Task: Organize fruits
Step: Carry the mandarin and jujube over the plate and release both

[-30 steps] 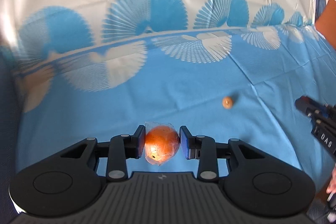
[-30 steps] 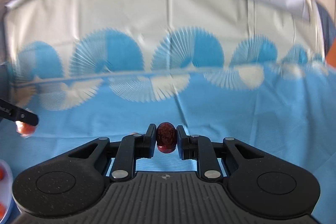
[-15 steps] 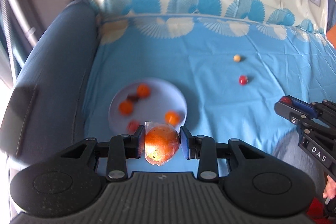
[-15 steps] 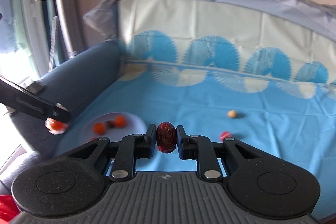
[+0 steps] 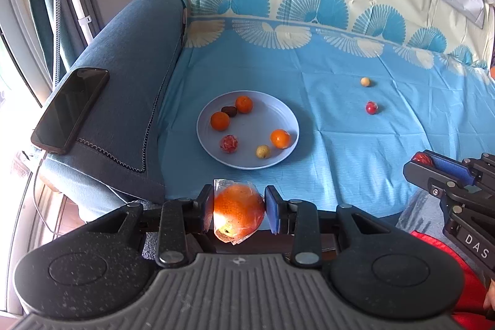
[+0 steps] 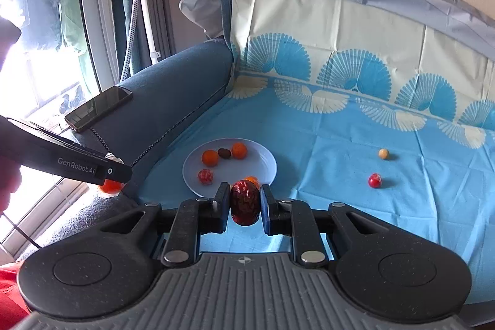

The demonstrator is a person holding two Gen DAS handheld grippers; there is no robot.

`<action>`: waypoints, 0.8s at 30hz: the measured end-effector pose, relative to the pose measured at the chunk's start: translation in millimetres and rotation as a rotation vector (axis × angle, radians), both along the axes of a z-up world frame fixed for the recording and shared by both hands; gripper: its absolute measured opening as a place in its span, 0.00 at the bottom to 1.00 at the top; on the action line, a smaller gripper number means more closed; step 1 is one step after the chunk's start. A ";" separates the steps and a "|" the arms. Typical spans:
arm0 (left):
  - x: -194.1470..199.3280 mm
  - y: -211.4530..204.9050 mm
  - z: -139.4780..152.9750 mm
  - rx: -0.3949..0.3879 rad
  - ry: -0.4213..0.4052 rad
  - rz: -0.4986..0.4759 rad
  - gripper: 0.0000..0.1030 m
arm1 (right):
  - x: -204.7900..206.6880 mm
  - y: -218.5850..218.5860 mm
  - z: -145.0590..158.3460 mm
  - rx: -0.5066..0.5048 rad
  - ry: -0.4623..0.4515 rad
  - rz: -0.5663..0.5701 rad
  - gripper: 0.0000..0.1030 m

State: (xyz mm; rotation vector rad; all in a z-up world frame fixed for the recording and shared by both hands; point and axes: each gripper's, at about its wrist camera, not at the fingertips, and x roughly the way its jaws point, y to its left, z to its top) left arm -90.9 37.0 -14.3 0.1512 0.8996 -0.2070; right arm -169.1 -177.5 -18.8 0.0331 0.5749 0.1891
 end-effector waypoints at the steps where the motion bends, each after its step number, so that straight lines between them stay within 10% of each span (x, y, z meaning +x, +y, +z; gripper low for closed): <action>1: -0.3 1.7 0.5 -0.007 -0.004 0.002 0.38 | -1.5 1.9 1.1 -0.005 -0.003 0.002 0.21; 24: 19.4 7.7 -11.3 -0.015 0.046 0.021 0.38 | 13.0 18.6 -3.9 -0.049 0.031 0.028 0.21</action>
